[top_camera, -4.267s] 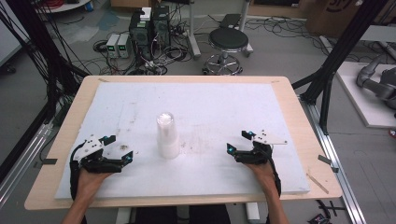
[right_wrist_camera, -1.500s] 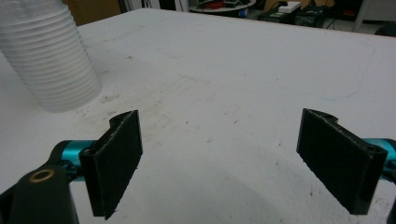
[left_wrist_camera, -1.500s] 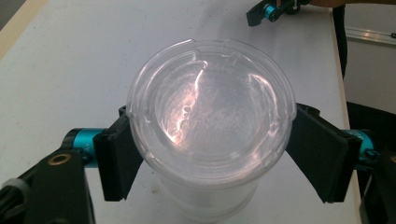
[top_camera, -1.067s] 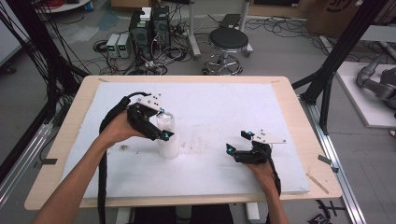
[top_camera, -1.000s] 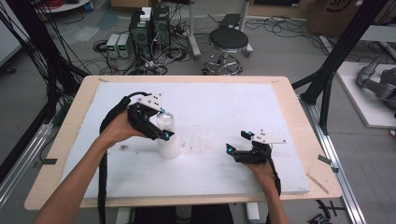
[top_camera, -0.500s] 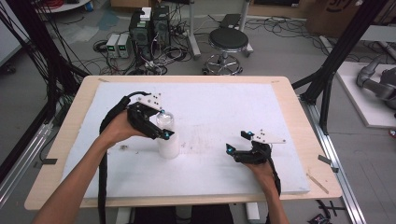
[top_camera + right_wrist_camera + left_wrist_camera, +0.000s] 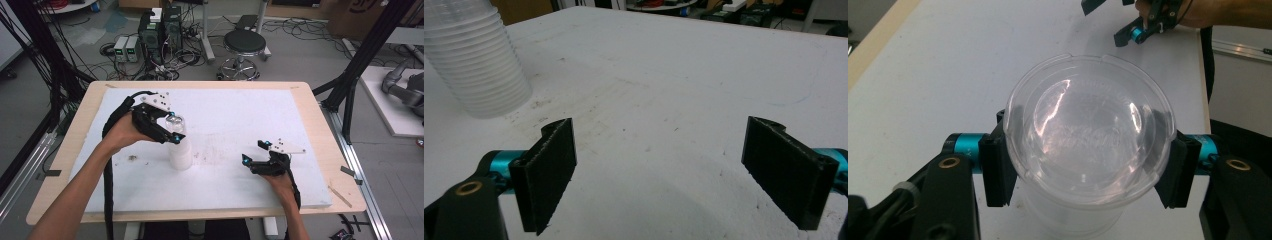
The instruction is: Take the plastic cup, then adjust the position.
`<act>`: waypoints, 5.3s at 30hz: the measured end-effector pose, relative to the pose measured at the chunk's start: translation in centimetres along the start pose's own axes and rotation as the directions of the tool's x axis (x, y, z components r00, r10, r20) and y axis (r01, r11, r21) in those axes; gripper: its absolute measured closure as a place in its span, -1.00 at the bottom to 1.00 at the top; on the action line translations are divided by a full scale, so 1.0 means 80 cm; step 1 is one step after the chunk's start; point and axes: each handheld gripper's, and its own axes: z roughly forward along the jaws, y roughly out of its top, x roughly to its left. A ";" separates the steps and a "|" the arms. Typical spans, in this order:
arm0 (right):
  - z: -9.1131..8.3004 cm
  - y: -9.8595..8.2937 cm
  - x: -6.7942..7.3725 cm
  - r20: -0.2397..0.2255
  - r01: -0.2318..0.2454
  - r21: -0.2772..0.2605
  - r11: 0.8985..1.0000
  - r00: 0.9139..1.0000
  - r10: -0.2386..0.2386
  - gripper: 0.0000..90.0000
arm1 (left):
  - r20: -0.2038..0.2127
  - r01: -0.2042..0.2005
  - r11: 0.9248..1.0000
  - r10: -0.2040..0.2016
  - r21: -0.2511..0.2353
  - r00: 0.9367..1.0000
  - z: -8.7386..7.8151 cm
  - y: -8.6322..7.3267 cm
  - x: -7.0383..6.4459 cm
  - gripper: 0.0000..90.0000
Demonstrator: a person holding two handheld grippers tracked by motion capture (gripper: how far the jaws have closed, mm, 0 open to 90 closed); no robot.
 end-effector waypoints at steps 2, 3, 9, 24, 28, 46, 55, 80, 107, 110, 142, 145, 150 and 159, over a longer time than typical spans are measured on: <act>0.000 0.000 0.000 0.000 0.001 0.000 1.000 1.000 -0.001 -0.68 | -0.006 0.001 1.000 -0.001 -0.008 1.000 -0.008 0.005 0.000 -0.16; 0.000 0.000 0.000 0.000 0.000 0.000 1.000 1.000 0.000 -0.68 | -0.012 -0.005 1.000 0.005 -0.017 1.000 -0.017 0.012 0.000 -0.16; 0.000 0.000 0.000 0.000 -0.002 0.001 1.000 1.000 0.002 -0.68 | -0.034 -0.018 0.999 0.017 -0.038 0.999 -0.042 0.036 -0.002 -0.15; 0.000 0.000 0.001 -0.001 -0.003 0.005 1.000 1.000 0.003 -0.68 | -0.083 -0.036 0.993 0.027 -0.110 0.996 -0.093 0.069 -0.009 -0.12; 0.000 0.000 0.000 0.002 0.002 -0.005 1.000 1.000 -0.002 -0.68 | -0.075 -0.044 0.989 0.033 -0.142 0.997 -0.097 0.065 -0.018 -0.12; 0.001 0.000 0.001 0.005 0.008 0.003 1.000 1.000 -0.008 -0.68 | 0.029 -0.004 0.912 0.017 -0.409 0.999 -0.073 -0.012 -0.101 -0.11; 0.000 0.000 0.003 0.010 0.012 0.000 1.000 1.000 -0.012 -0.68 | 0.059 0.005 0.889 0.024 -0.457 0.998 -0.021 -0.055 -0.124 -0.11; 0.000 0.000 0.002 -0.004 0.020 0.004 1.000 1.000 -0.020 -0.68 | 0.056 0.042 0.878 -0.017 -0.476 0.998 0.007 -0.091 -0.117 -0.11; -0.011 0.079 0.075 -0.573 0.114 -0.177 0.978 0.796 -0.197 -0.68 | 0.117 0.074 0.828 -0.011 -0.556 0.993 0.038 -0.100 -0.116 -0.11; -0.009 0.086 0.086 -0.598 0.136 -0.180 0.974 0.771 -0.218 -0.68 | 0.119 0.073 0.821 -0.006 -0.567 0.993 0.040 -0.099 -0.118 -0.11; 0.028 0.086 0.147 -0.656 0.224 -0.178 0.958 0.699 -0.285 -0.54 | 0.148 0.067 0.798 0.028 -0.599 0.989 0.057 -0.083 -0.128 -0.10; 0.027 0.084 0.145 -0.642 0.226 -0.198 0.954 0.706 -0.300 -0.34 | 0.145 0.066 0.799 0.027 -0.598 0.989 0.056 -0.084 -0.128 -0.10; 0.026 0.084 0.145 -0.633 0.244 -0.197 0.949 0.708 -0.314 -0.16 | 0.152 0.073 0.801 0.023 -0.595 0.988 0.058 -0.085 -0.126 -0.19; 0.025 0.083 0.142 -0.627 0.244 -0.189 0.951 0.716 -0.308 -0.16 | 0.127 0.070 0.812 0.005 -0.579 0.992 0.057 -0.084 -0.126 -0.72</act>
